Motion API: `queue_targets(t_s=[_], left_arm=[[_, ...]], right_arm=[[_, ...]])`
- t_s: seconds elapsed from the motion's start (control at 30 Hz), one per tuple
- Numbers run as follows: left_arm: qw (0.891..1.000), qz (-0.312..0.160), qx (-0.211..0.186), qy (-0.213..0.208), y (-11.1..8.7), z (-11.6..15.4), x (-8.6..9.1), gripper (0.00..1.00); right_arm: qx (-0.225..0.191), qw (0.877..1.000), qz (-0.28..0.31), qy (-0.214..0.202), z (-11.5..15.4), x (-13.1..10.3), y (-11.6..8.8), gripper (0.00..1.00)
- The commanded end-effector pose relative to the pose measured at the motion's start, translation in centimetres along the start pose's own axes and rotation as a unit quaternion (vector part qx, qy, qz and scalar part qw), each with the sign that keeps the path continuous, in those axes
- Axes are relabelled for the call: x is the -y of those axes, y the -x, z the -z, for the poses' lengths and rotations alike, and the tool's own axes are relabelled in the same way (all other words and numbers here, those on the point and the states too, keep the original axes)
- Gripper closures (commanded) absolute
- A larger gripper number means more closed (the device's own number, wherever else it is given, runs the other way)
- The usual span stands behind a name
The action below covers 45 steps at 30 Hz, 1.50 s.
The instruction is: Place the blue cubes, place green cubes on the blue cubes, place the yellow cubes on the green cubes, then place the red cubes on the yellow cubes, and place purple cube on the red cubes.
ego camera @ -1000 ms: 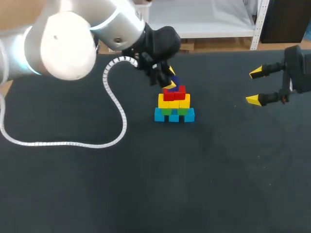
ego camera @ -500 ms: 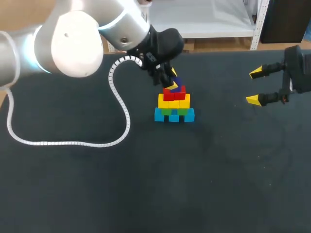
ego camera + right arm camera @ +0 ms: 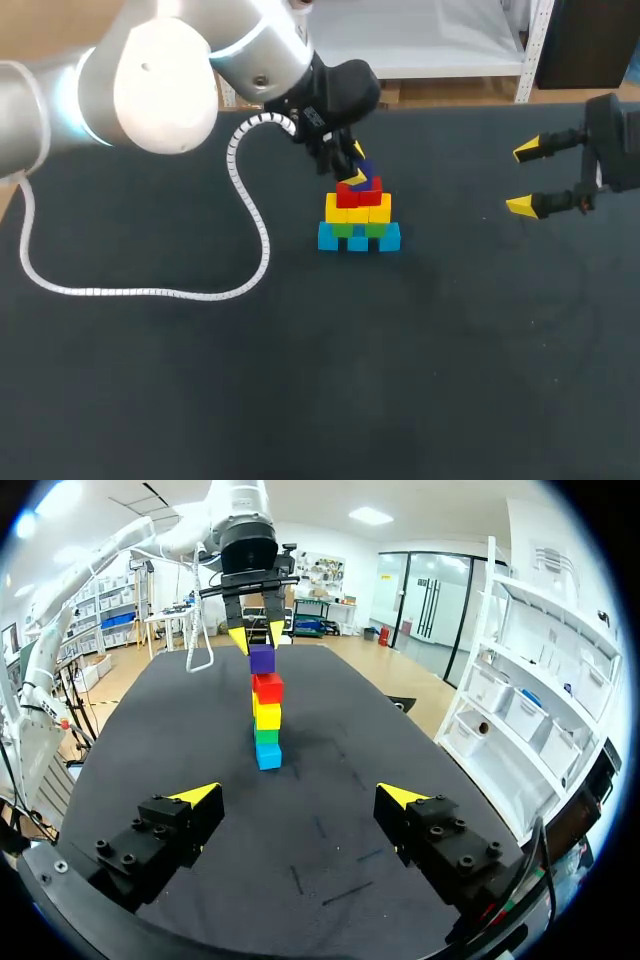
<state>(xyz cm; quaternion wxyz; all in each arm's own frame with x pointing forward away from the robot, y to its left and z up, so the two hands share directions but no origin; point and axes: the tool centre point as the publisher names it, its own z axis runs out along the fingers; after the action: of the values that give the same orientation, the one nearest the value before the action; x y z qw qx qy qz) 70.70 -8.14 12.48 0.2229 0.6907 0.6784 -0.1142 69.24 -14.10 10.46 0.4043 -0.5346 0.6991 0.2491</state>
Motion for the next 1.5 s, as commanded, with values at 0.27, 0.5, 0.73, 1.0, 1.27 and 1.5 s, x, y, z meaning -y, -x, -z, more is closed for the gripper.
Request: queue_targets(t_s=[0.27, 0.5, 0.73, 1.0, 1.27, 1.5], left_arm=[[1.000, 0.000, 0.002, -0.003, 0.02, -0.16, -0.31, 1.00], [1.000, 0.000, 0.000, -0.002, -0.08, -0.11, -0.23, 1.00], [1.000, 0.001, -0.001, -0.003, -0.15, -0.14, -0.21, 1.00], [1.000, 0.001, -0.002, -0.003, -0.24, -0.14, -0.32, 0.80], [1.000, -0.001, -0.004, -0.003, -0.25, -0.14, -0.41, 0.69], [1.000, -0.001, -0.004, -0.004, -0.28, -0.22, -0.52, 0.64]], right_arm=[[0.001, 1.000, 0.000, 0.000, -0.06, 0.03, -0.03, 0.00], [0.001, 1.000, 0.000, 0.000, -0.06, 0.03, -0.03, 0.00], [0.001, 1.000, 0.000, 0.000, -0.06, 0.03, -0.03, 0.00], [0.001, 1.000, 0.000, 0.000, -0.06, 0.03, -0.03, 0.00], [0.001, 1.000, 0.000, 0.000, -0.06, 0.03, -0.03, 0.00], [0.001, 1.000, 0.000, 0.000, -0.06, 0.03, -0.03, 0.00]])
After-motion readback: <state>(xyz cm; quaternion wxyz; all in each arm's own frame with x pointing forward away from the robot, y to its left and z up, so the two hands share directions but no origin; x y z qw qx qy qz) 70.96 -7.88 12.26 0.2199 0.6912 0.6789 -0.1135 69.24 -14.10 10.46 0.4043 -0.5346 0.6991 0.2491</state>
